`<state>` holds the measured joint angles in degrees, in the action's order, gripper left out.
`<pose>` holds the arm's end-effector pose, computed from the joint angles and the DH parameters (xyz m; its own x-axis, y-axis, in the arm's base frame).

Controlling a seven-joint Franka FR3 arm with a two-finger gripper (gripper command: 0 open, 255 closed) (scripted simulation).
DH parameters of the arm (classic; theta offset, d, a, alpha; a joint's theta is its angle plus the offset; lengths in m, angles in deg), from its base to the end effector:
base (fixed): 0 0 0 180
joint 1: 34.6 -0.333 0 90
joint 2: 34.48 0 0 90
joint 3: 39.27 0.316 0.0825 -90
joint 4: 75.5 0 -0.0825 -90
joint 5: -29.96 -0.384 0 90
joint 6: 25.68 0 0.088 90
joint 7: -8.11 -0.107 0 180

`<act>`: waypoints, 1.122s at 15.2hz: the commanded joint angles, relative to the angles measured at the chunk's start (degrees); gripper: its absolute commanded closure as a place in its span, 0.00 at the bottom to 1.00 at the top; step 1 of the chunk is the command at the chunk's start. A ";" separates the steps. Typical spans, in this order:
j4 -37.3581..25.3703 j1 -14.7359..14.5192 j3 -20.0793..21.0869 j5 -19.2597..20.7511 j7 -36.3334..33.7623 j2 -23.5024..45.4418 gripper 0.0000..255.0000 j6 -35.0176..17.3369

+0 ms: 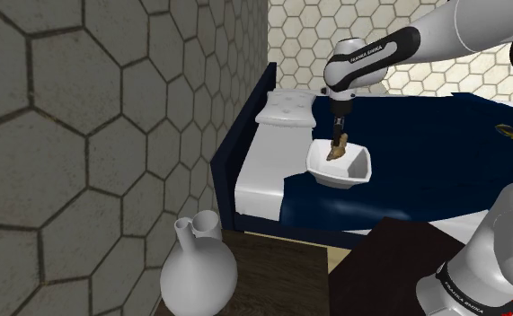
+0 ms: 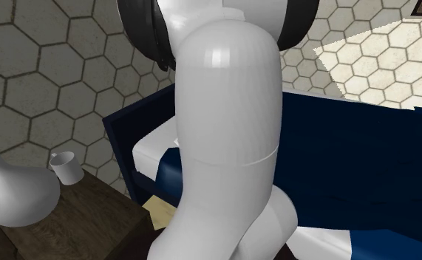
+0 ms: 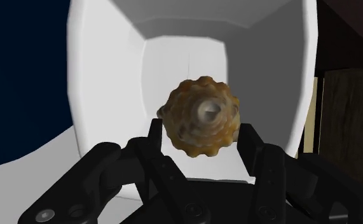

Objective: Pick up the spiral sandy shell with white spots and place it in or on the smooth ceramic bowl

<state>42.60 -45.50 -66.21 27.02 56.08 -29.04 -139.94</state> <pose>0.5273 -0.1451 0.3821 0.8549 0.5089 -0.1007 0.4985 -0.8596 -0.1119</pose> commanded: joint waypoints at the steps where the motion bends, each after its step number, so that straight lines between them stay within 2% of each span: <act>1: 0.76 0.03 0.07 -0.46 0.26 0.84 1.00 -1.54; 5: 2.11 0.20 0.19 -1.37 0.92 2.48 1.00 -4.34; 12: 2.11 0.20 0.19 -1.37 0.92 2.48 1.00 -4.34; 13: 2.11 0.20 0.19 -1.37 0.92 2.49 0.00 -4.34; 17: 2.11 0.20 0.19 -1.37 0.92 2.49 0.00 -4.34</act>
<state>44.71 -45.30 -66.02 25.65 57.00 -26.55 -144.28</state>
